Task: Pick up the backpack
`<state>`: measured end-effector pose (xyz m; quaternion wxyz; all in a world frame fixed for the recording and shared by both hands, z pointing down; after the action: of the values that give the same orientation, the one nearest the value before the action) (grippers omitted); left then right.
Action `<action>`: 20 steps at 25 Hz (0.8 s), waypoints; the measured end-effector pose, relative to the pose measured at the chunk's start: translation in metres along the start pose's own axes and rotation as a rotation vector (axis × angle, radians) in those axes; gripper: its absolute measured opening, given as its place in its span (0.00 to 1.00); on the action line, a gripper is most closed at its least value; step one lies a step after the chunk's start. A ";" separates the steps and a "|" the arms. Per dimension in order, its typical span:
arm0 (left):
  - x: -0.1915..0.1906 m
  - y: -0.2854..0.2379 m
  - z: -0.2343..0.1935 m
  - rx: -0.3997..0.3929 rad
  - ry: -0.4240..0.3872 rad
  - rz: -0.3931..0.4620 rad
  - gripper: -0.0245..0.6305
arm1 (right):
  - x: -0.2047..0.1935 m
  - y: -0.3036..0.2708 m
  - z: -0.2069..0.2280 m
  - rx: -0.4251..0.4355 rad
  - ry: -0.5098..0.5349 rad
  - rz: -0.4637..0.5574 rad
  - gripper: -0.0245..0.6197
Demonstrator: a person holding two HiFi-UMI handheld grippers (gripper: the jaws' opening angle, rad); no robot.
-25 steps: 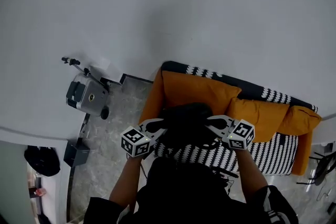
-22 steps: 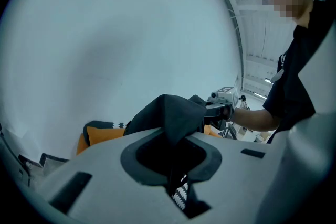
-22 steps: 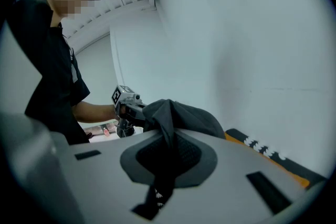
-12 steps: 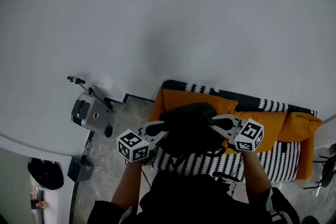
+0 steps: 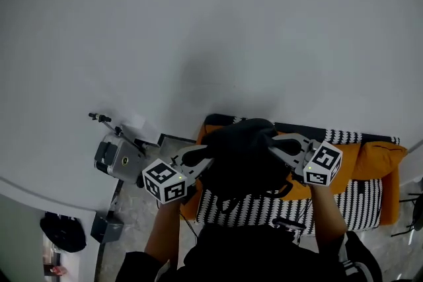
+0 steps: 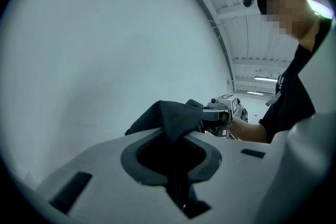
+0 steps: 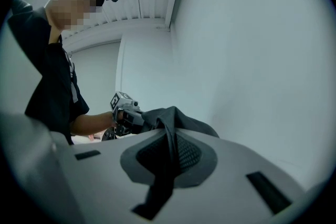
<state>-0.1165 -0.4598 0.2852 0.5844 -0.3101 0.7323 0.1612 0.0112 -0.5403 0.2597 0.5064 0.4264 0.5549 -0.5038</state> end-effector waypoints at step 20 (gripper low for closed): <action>0.125 0.008 0.032 -0.004 -0.219 0.096 0.11 | 0.118 0.029 -0.001 -0.021 0.035 0.277 0.08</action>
<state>-0.1131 -0.4682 0.1563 0.6519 -0.2565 0.6777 0.2235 0.0252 -0.5398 0.1388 0.5659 0.5022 0.5047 -0.4158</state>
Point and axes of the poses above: the fingertips, and each gripper's own axes: y backward along the fingers, z to its right, x out of its top, the point moved 1 cm from there along y, backward along the fingers, and after that the axes turned 15 degrees about -x, right-handed, at the moved point
